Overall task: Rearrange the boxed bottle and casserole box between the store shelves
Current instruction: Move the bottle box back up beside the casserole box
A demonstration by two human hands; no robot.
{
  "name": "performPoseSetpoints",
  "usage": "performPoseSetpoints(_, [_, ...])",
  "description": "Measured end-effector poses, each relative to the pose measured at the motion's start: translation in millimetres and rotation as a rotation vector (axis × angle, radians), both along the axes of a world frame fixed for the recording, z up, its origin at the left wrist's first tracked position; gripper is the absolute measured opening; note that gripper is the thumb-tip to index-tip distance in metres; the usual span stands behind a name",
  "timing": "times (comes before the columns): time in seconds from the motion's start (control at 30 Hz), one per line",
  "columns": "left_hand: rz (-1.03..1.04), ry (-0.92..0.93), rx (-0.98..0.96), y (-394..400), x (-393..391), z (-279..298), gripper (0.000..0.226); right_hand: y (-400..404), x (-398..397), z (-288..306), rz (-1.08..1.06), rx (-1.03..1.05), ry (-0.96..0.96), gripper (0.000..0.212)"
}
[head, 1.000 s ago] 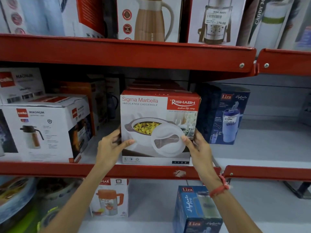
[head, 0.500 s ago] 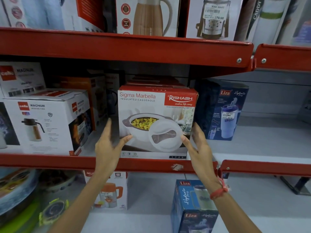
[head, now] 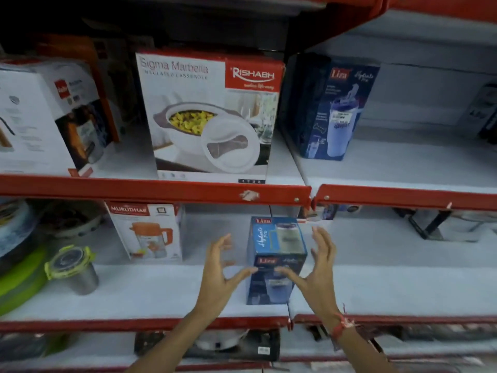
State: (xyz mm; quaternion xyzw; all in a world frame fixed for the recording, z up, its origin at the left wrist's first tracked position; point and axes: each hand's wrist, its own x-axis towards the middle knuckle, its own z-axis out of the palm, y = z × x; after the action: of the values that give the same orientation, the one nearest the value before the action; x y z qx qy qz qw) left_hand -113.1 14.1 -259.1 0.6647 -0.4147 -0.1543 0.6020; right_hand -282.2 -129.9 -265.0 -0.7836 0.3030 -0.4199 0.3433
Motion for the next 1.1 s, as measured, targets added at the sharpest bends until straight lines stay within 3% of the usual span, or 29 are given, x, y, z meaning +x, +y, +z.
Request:
performPoseSetpoints(0.1, [-0.08, 0.109, 0.192, -13.7, -12.2, -31.5, 0.1, -11.5, -9.4, -31.5, 0.073, 0.312, 0.126, 0.125])
performPoseSetpoints(0.2, [-0.156, 0.153, 0.271, -27.6, -20.2, -38.8, 0.092, -11.1, -9.5, -39.1, 0.118, 0.445, 0.16, 0.087])
performPoseSetpoints(0.27, [-0.127, 0.111, 0.293, -31.4, -21.3, -39.4, 0.081, -7.7, -6.7, -35.7, 0.117, 0.446, 0.166, 0.073])
performPoseSetpoints(0.53, [-0.052, 0.089, 0.261, 11.1, -29.6, 1.7, 0.074, 26.1, -24.0, 12.0, 0.178, 0.45, 0.094, 0.071])
performPoseSetpoints(0.67, [-0.068, 0.067, 0.2, 41.0, -32.1, 43.0, 0.077, 51.2, -36.5, 54.4, 0.224, 0.421, 0.054, 0.07])
performPoseSetpoints(0.9, [0.033, -0.156, 0.025, 59.9, -42.4, 132.0, 0.07, 67.3, -41.7, 158.4, 0.285, 0.322, -0.074, 0.066])
performPoseSetpoints(1.1, [-0.08, -0.099, -0.176, 52.4, -42.1, 212.1, 0.071, 59.5, -47.1, 236.2, 0.278, 0.181, -0.114, 0.056])
